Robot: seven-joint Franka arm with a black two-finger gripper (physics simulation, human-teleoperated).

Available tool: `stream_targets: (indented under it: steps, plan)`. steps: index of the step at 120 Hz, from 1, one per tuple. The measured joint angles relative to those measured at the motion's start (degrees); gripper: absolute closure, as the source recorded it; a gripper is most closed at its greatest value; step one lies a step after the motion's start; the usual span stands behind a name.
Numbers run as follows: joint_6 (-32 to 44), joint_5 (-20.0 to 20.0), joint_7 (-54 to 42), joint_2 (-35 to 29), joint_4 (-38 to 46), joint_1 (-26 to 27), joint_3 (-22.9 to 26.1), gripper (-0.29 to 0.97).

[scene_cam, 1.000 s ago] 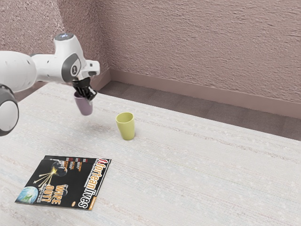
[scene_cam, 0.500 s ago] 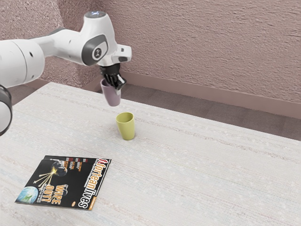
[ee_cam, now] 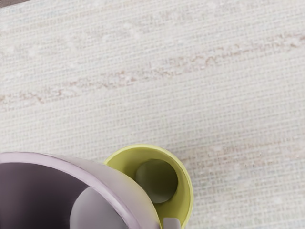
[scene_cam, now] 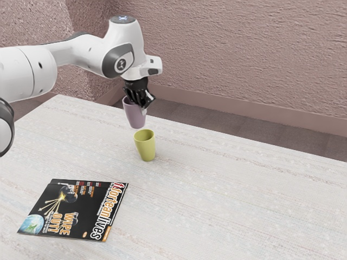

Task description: Place the left cup onto the right cup

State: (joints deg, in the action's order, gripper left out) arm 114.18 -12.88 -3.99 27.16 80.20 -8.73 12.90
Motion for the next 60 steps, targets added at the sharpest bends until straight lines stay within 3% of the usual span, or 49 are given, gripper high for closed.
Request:
stream_targets:
  steps: [60]
  plan:
    - [0.5, -1.5, 6.5, 1.9, 0.1, -0.1, 1.3, 0.78]
